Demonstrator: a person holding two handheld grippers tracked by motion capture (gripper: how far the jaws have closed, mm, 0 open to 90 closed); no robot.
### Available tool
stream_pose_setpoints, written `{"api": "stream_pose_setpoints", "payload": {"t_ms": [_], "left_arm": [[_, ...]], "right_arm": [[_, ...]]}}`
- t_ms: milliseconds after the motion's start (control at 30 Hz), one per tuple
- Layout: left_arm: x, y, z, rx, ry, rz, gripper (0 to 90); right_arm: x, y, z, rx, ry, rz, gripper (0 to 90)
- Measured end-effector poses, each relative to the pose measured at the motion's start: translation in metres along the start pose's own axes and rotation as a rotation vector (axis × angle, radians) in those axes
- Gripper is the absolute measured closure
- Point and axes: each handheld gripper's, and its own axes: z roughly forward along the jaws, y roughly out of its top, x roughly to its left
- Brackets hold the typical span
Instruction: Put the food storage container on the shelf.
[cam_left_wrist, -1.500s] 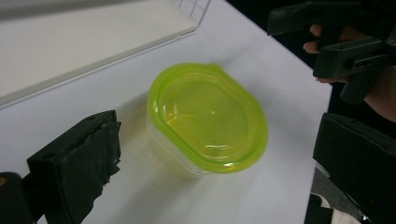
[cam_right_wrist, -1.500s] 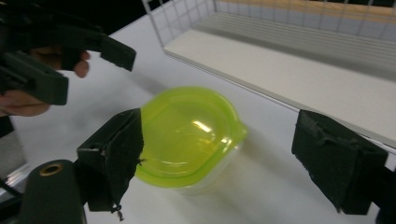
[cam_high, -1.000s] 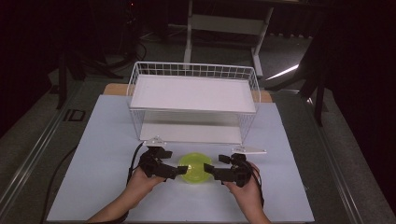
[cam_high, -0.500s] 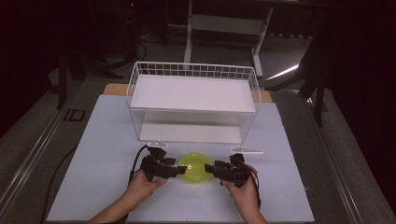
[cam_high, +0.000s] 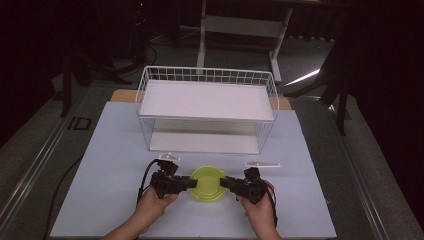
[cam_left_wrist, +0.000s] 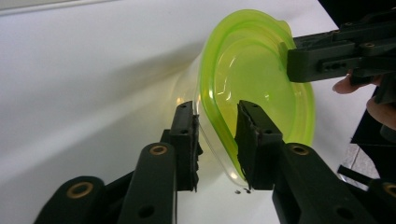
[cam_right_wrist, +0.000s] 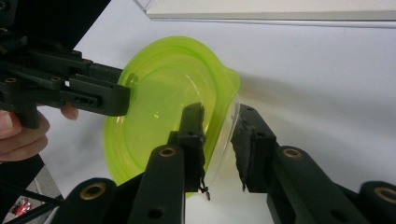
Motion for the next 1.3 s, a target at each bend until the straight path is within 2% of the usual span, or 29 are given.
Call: {"api": "stream_pose_setpoints", "payload": {"t_ms": [67,100,233,267,300,400,433,500,633,733,1000,1300], "left_arm": [[-0.002,-0.001,-0.001,-0.006,0.0,-0.008,72.9],[-0.01,-0.006,-0.003,-0.018,0.031,0.008,73.4],[-0.017,-0.008,-0.01,-0.031,0.049,0.005,77.9],[-0.017,-0.007,-0.011,-0.035,0.052,0.004,79.8],[-0.015,-0.007,-0.012,-0.039,0.047,-0.005,80.4],[-0.011,-0.006,-0.014,-0.044,0.028,-0.02,81.6],[-0.012,-0.005,-0.017,-0.057,0.041,0.011,81.6],[-0.012,-0.002,-0.019,-0.068,0.036,0.027,81.7],[-0.012,0.005,-0.024,-0.083,0.037,0.044,81.6],[-0.012,0.016,-0.031,-0.106,0.044,0.057,81.4],[-0.009,0.032,-0.04,-0.158,0.047,0.049,81.3],[0.008,0.039,-0.032,-0.211,0.047,0.012,81.2]], "right_arm": [[0.001,-0.001,-0.001,0.004,0.003,0.008,76.3],[0.002,0.0,-0.003,0.017,0.004,0.015,77.5],[0.002,0.001,-0.005,0.039,0.014,0.024,80.0],[0.004,0.0,-0.005,0.05,0.006,0.002,80.1],[0.005,0.0,-0.005,0.051,0.002,-0.01,80.1],[0.009,-0.002,-0.005,0.04,0.008,-0.007,80.3],[0.012,-0.001,-0.006,0.03,0.006,-0.016,80.3],[0.014,0.001,-0.007,0.024,0.008,-0.021,80.4],[0.016,0.005,-0.01,0.009,0.015,-0.027,80.6],[0.022,0.014,-0.016,-0.02,0.017,-0.036,80.9],[0.03,0.037,-0.021,-0.079,0.01,-0.055,81.1],[0.025,0.052,-0.008,-0.092,-0.019,-0.053,81.0]]}}
